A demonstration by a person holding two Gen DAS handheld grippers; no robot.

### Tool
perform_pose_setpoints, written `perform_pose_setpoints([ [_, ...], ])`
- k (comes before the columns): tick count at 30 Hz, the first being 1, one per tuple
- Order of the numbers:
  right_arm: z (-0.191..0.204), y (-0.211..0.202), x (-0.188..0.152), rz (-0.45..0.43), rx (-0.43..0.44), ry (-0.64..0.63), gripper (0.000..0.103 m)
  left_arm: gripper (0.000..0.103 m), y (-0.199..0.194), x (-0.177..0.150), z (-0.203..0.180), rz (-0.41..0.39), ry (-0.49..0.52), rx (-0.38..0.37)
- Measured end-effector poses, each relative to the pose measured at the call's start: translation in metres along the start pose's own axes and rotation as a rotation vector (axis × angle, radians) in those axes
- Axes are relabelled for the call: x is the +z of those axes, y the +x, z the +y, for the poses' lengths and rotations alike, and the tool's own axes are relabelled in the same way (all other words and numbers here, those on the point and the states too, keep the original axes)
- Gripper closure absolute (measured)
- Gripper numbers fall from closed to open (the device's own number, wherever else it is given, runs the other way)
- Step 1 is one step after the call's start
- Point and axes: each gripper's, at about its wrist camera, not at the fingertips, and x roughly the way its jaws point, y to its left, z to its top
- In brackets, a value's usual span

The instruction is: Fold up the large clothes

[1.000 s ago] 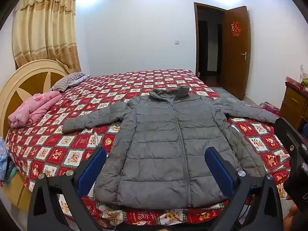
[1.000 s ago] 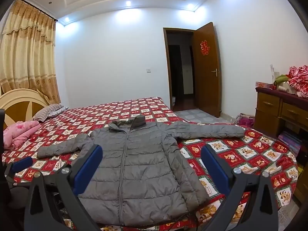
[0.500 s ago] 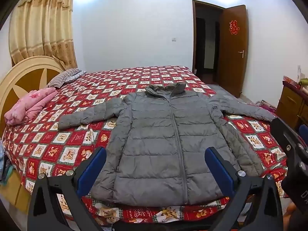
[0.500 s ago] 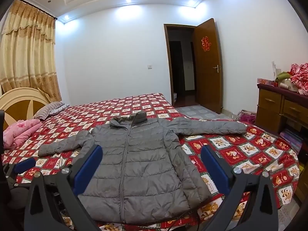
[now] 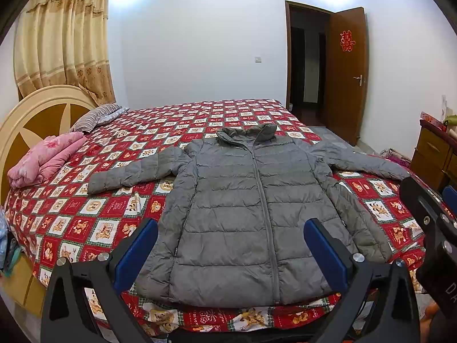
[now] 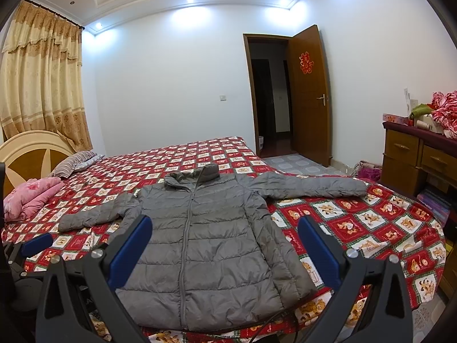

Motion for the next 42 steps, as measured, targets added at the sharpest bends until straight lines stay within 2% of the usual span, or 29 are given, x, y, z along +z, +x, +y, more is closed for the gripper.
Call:
perform_pose_setpoints([
  [42, 0.0016, 0.0015, -0.0052, 0.024, 0.013, 0.014, 0.000, 0.001, -0.0026, 0.0026, 0.0041, -0.004, 0.002, 0.004],
])
